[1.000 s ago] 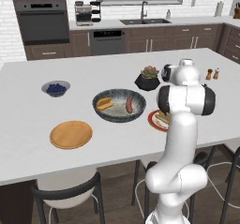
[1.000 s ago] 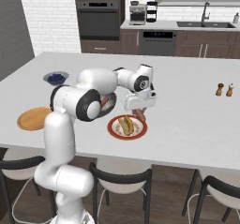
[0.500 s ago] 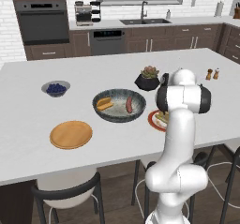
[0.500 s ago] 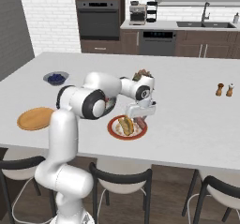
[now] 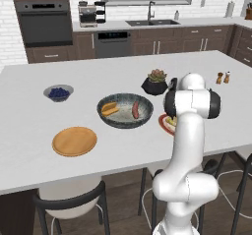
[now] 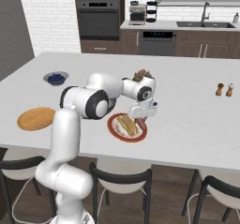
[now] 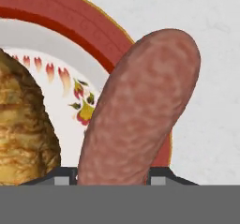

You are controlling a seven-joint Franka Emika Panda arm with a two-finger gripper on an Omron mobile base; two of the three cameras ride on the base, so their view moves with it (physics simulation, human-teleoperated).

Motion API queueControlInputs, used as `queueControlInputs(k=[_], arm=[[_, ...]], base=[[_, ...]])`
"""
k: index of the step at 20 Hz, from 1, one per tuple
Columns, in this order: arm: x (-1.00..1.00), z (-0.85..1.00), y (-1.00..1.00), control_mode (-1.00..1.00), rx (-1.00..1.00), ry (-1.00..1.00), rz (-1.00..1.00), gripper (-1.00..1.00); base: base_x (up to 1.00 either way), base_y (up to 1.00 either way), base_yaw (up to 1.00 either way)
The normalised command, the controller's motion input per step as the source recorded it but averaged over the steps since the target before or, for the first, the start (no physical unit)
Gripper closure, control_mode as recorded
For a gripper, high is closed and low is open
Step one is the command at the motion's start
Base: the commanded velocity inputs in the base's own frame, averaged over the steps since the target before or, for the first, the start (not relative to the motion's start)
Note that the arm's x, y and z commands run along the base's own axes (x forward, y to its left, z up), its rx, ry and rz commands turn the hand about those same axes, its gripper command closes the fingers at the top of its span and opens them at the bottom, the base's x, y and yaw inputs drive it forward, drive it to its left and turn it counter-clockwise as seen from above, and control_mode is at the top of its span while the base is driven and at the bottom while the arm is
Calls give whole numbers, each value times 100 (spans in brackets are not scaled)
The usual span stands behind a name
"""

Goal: Place one bun and one sausage from the bowl on each plate.

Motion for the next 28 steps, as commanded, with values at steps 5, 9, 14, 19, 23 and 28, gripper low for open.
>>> queueControlInputs(k=[5, 9, 14, 19, 23, 28], arm=[[0, 0, 36, -100, 0, 0, -4, 100], [-15, -9, 21, -100, 0, 0, -3, 100], [-19, -20, 20, -100, 0, 0, -1, -100], [-33, -9, 4, -100, 0, -5, 0, -100], [-35, 0, 4, -100, 0, -8, -1, -100], [-7, 25, 7, -100, -6, 2, -6, -100]], base=[[0, 0, 0], [0, 0, 0], [0, 0, 0], [0, 0, 0], [0, 0, 0], [0, 0, 0]])
